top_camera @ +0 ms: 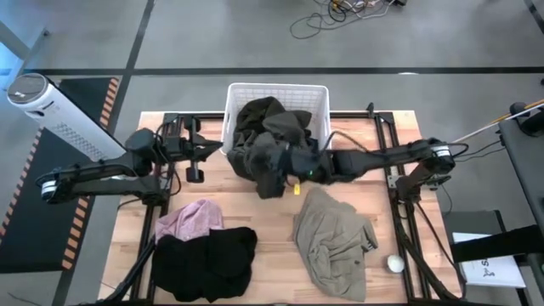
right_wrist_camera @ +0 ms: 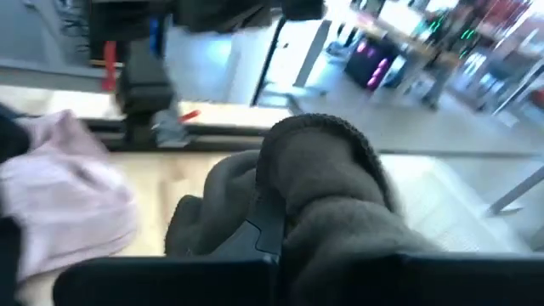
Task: Sort clothes
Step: Put the hoodie jacket into the laundry bin
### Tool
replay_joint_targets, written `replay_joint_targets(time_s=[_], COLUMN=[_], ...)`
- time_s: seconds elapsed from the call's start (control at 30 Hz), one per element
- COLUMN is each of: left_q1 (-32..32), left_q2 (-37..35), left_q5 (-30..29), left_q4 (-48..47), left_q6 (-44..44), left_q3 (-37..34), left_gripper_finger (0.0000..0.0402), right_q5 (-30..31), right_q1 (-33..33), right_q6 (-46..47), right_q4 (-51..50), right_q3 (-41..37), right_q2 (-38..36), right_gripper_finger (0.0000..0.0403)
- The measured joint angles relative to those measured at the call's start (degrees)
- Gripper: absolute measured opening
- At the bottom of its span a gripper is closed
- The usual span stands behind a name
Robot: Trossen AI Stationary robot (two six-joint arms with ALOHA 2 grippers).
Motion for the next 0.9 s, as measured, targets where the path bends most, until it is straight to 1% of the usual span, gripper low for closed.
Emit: replay_joint_targets(time_s=[0.13, 0.23, 0.3, 0.4, 0.47, 0.57, 0.7, 0.8, 0.9], left_q1=[0.0, 0.0, 0.0, 0.0, 0.0, 0.0, 0.0, 0.0, 0.0], left_q2=[-1.3, -1.6, -1.7, -1.7, -1.8, -1.9, -1.9, -1.7, -1.7], left_q5=[0.0, 0.0, 0.0, 0.0, 0.0, 0.0, 0.0, 0.0, 0.0], left_q4=[0.0, -0.1, -0.1, -0.1, -0.1, -0.1, -0.2, -0.4, -0.5], left_q6=[0.0, 0.0, 0.0, 0.0, 0.0, 0.0, 0.0, -0.1, -0.2], left_q3=[0.0, 0.0, 0.0, 0.0, 0.0, 0.0, 0.0, 0.0, 0.0], left_gripper_finger=[0.0, 0.0, 0.0, 0.0, 0.0, 0.0, 0.0, 0.0, 0.0], right_q5=[-0.2, -0.6, -1.0, -6.4, -9.6, -11.6, -12.2, -12.3, -12.4], right_q1=[-5.1, -9.7, -13.0, -17.5, -19.8, -21.3, -21.1, -20.2, -19.0], right_q6=[-6.8, -8.6, -7.1, -0.8, 4.3, 6.8, 4.9, 2.3, 0.2], right_q4=[-1.2, -4.3, -8.2, -14.2, -18.9, -24.6, -25.3, -25.3, -27.6], right_q3=[6.0, 9.4, 11.0, 11.4, 11.2, 11.1, 11.9, 14.8, 19.2], right_q2=[0.0, 0.1, 0.3, 0.6, 1.3, 2.6, 3.2, 3.2, 3.2], right_gripper_finger=[0.0002, 0.0001, 0.0001, 0.0002, 0.001, 0.0037, 0.0095, 0.0143, 0.0189])
